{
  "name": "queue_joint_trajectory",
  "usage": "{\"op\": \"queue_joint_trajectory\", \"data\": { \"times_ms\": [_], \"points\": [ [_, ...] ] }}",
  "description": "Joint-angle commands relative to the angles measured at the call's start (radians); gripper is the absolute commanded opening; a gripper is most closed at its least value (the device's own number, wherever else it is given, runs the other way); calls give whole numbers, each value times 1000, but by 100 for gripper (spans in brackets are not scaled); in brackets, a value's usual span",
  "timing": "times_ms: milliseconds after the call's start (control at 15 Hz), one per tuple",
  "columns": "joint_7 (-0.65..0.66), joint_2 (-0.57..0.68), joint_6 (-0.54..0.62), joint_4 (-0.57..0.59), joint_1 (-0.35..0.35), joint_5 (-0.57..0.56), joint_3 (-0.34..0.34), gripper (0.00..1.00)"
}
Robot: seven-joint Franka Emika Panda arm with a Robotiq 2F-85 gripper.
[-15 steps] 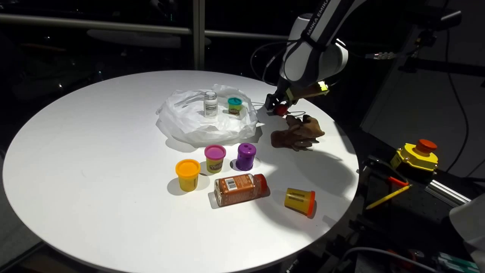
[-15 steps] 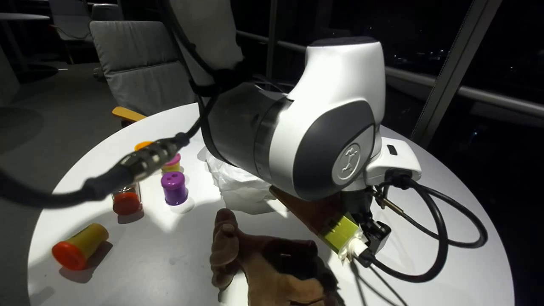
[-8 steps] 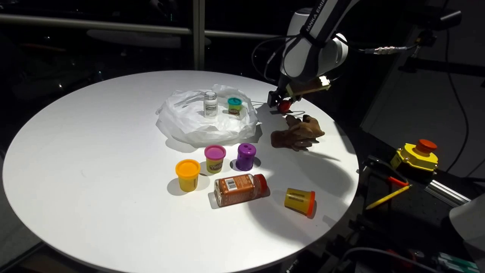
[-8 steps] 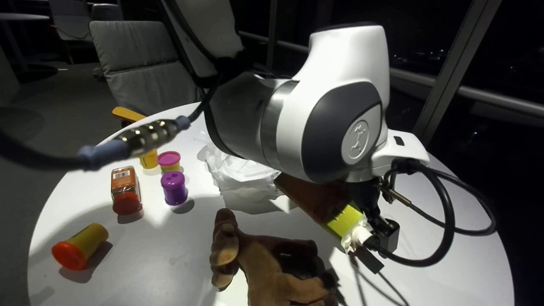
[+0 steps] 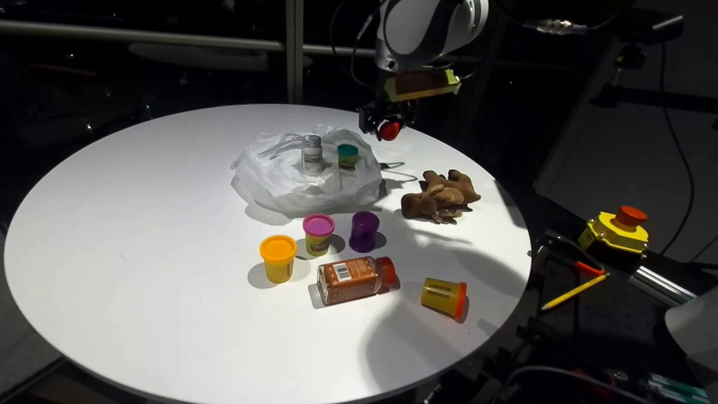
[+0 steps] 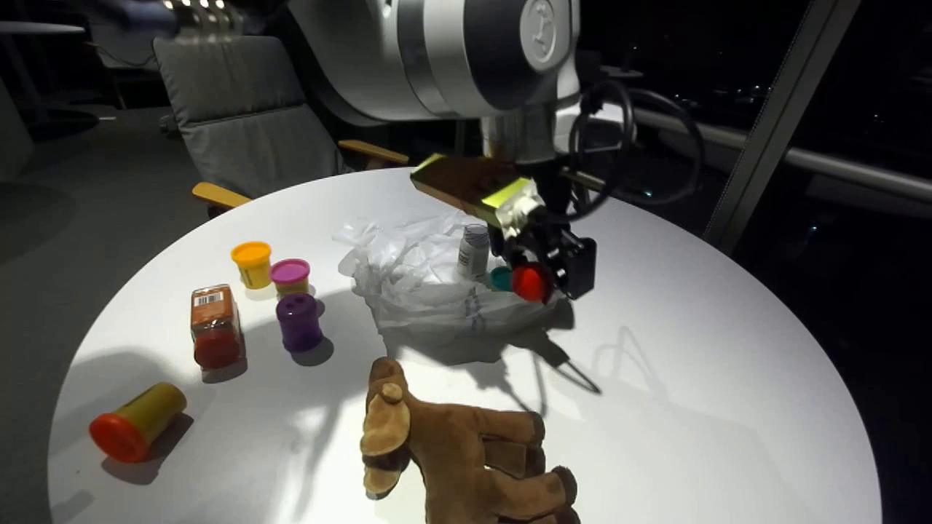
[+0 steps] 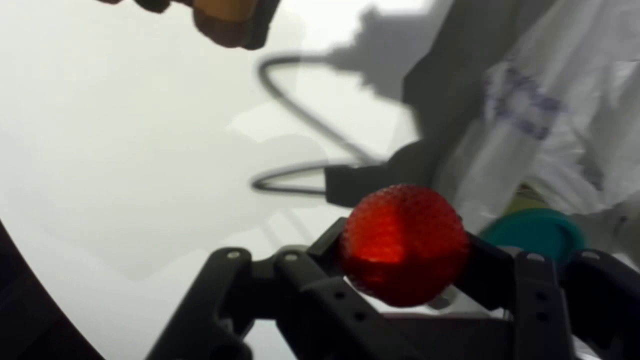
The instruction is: Pick the objects on the table and put them in the plastic bag
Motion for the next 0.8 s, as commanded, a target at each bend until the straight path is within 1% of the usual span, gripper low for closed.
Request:
{"op": "queue_joint_trajectory", "data": {
  "times_ms": [0,67,267,467,533,600,733],
  "points": [
    [40,-22,-85,47,-28,-18,106,23],
    [48,5,-74,56,-33,-14,132,22],
    [2,52,-39,53,-73,19,220,22],
    [-26,86,-26,57,-108,46,277,22],
    [-27,92,-19,61,-114,53,284,68],
    [-32,92,-11,61,-124,63,292,69],
    [-35,68,-1,62,-135,73,298,82]
  ]
}}
